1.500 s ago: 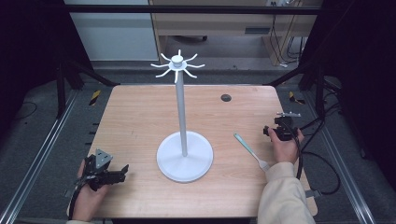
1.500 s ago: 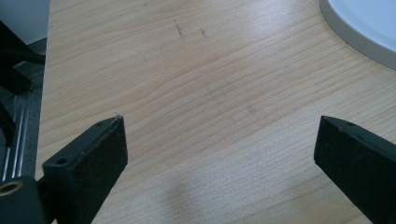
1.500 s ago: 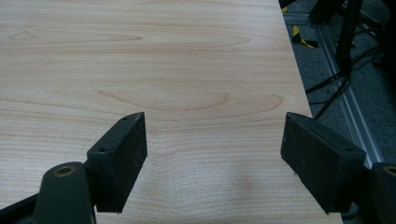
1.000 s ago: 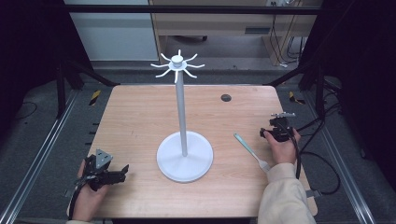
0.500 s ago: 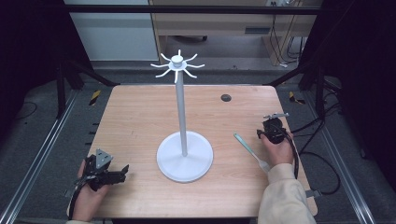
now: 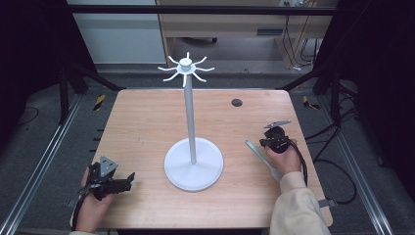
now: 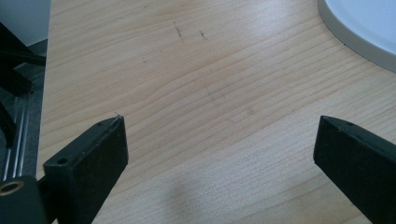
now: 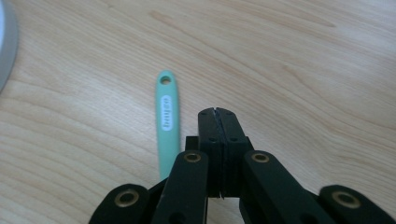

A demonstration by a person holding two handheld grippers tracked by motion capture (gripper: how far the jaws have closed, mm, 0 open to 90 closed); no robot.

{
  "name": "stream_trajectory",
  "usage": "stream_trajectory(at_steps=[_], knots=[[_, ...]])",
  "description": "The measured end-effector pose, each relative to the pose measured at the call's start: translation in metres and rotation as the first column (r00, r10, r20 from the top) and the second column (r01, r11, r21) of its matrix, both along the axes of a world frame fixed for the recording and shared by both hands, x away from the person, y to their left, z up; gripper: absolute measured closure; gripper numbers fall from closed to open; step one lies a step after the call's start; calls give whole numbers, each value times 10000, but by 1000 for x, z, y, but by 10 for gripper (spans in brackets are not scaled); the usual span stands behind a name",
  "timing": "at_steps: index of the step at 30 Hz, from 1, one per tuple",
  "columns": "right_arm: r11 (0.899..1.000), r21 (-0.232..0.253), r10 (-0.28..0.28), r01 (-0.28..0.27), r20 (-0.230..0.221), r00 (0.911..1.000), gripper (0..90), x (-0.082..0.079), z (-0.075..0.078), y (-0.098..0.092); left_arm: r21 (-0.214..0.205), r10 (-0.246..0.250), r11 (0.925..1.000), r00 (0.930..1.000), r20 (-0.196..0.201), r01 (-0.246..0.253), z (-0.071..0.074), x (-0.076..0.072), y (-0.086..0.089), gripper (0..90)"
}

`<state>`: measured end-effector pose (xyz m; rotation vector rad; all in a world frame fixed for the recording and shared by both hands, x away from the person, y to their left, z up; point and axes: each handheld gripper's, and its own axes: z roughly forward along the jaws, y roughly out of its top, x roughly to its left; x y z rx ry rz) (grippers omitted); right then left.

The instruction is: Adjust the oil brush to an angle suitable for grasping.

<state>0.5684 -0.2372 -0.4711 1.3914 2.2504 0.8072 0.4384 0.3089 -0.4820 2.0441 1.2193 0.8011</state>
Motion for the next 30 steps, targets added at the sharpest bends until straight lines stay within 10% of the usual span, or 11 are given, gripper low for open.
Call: stream_trajectory(at_steps=[30], knots=[[9972,-110,728,-738,-758,9945,900,0,-10,12,39,-142,9999,9999,-93,142,-1,0,-2,25]])
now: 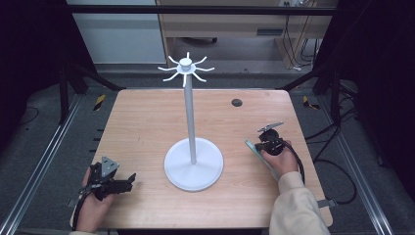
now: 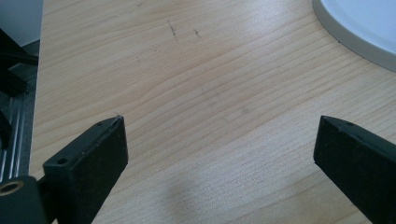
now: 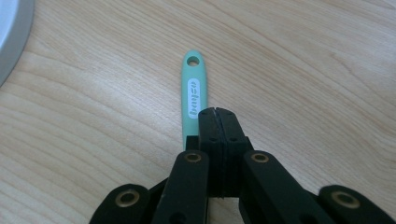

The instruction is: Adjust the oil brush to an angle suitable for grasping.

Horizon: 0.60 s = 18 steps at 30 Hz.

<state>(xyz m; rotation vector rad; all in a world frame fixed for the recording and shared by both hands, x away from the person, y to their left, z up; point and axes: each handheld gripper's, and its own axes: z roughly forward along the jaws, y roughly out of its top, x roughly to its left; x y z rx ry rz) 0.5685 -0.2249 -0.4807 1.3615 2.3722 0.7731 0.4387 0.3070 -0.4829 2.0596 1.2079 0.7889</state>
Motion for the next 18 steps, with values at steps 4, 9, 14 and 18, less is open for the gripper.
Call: stream_trajectory(at_steps=[4,9,14,18], knots=[[9992,93,395,-395,-50,9992,900,-2,-1,2,11,-7,10000,10000,2,7,0,0,0,25],[9968,207,773,-769,-187,9968,900,-6,0,6,7,-5,10000,10000,-2,5,0,0,0,25],[9915,302,1279,-1267,-417,9909,900,-12,1,12,19,-4,10000,10000,-6,4,0,0,0,25],[9857,383,1659,-1643,-464,9850,900,-16,0,14,6,12,10000,10000,10,-12,0,0,0,25]])
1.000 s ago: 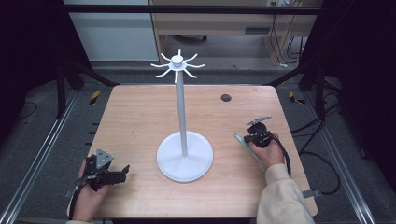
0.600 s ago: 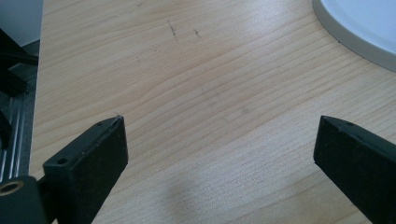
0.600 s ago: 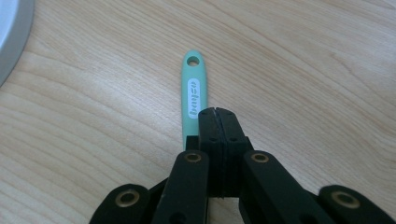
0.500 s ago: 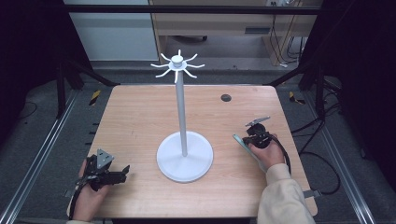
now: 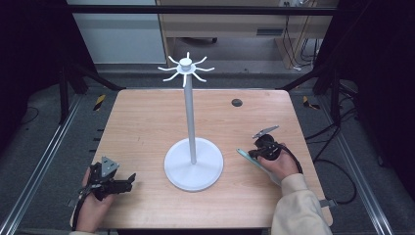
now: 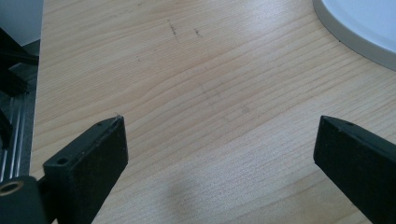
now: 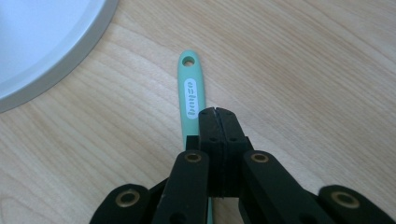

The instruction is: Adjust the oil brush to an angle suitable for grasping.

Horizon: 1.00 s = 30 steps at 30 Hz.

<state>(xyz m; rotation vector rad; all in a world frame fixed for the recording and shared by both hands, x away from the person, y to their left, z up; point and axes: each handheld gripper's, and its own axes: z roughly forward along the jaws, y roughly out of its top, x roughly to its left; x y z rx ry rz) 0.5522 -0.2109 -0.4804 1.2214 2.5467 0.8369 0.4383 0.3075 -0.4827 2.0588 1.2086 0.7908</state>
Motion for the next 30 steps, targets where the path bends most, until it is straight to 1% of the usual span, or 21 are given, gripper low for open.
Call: stream_trajectory(at_steps=[1,3,4,8,10,13,15,16,17,19,24,26,29,30], knots=[[9999,-5,155,-155,-48,9999,900,-2,0,2,-2,6,10000,10000,1,-6,0,0,0,25],[9998,-16,220,-220,-77,9997,900,-3,0,3,-18,16,10000,10000,12,-16,0,0,0,25],[9994,-8,351,-351,-177,9992,900,-5,1,5,-16,19,10000,10000,12,-19,0,0,0,25],[9984,-4,570,-570,-174,9982,900,-6,1,7,-17,20,10000,10000,13,-20,0,0,0,25],[9968,-52,791,-792,-164,9967,900,-8,1,10,-14,18,10000,10000,13,-18,0,0,0,25],[9967,-100,803,-805,-186,9966,900,-9,1,11,6,-3,10000,10000,-4,3,0,0,0,25],[9957,-151,907,-909,-137,9958,900,-9,1,11,-5,-4,10000,10000,1,4,0,0,0,25],[9963,-137,847,-850,-173,9963,900,-10,1,11,-2,-7,10000,10000,-1,7,0,0,0,25],[9953,-149,951,-954,-158,9953,900,-9,1,11,-9,0,10000,10000,1,0,0,0,0,25],[9953,-139,956,-958,-194,9952,900,-10,1,12,1,-13,10000,10000,-8,13,0,0,0,25],[9907,-187,1340,-1345,-276,9906,900,-12,2,15,-11,4,10000,10000,-1,-4,0,0,0,25],[9892,-264,1435,-1442,-264,9893,900,-14,2,17,-5,1,10000,10000,5,-1,0,0,0,25],[9892,-411,1399,-1407,-213,9899,900,-15,4,18,6,7,10000,10000,11,-7,0,0,0,25],[9898,-438,1356,-1357,-49,9908,900,-16,8,18,-1,10,10000,10000,23,-10,0,0,0,25]])
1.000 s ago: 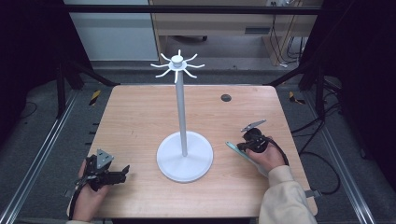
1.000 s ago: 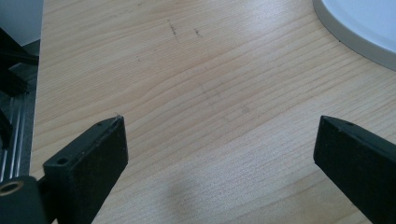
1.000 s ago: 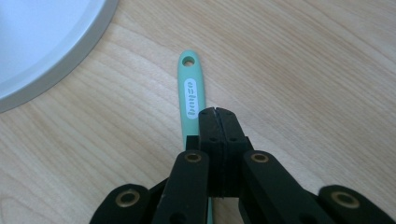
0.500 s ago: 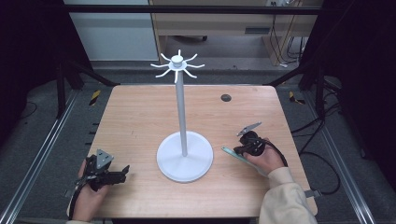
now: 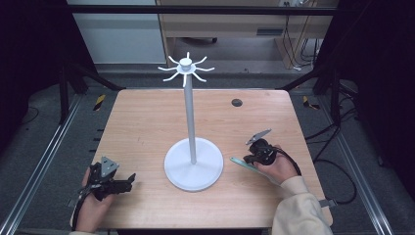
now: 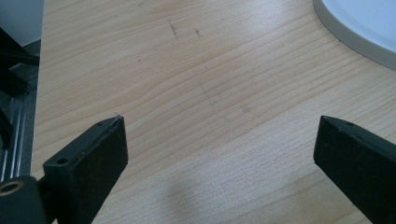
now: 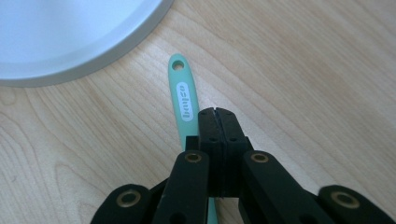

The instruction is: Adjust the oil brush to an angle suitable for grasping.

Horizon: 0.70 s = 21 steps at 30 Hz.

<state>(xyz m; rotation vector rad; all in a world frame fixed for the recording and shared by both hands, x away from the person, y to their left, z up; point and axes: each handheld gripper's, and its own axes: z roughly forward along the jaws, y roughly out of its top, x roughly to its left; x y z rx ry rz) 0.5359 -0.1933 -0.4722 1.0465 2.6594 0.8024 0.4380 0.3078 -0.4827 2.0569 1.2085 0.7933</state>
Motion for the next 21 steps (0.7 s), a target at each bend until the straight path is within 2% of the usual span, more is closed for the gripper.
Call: stream_trajectory(at_steps=[8,16,18,21], knots=[[9997,-233,14,-5,401,9992,900,-9,11,-2,-5,7,10000,10000,8,-7,0,0,1,25],[9965,-821,170,-123,562,9983,793,-21,21,-9,0,0,10000,10000,2,0,0,0,0,25],[9935,-1130,221,-154,583,9981,763,-23,24,-10,-2,4,10000,10000,-13,-4,0,0,0,25],[9903,-1350,402,-327,533,9978,728,-26,26,-8,3,11,10000,10000,-23,-11,0,0,0,25]])
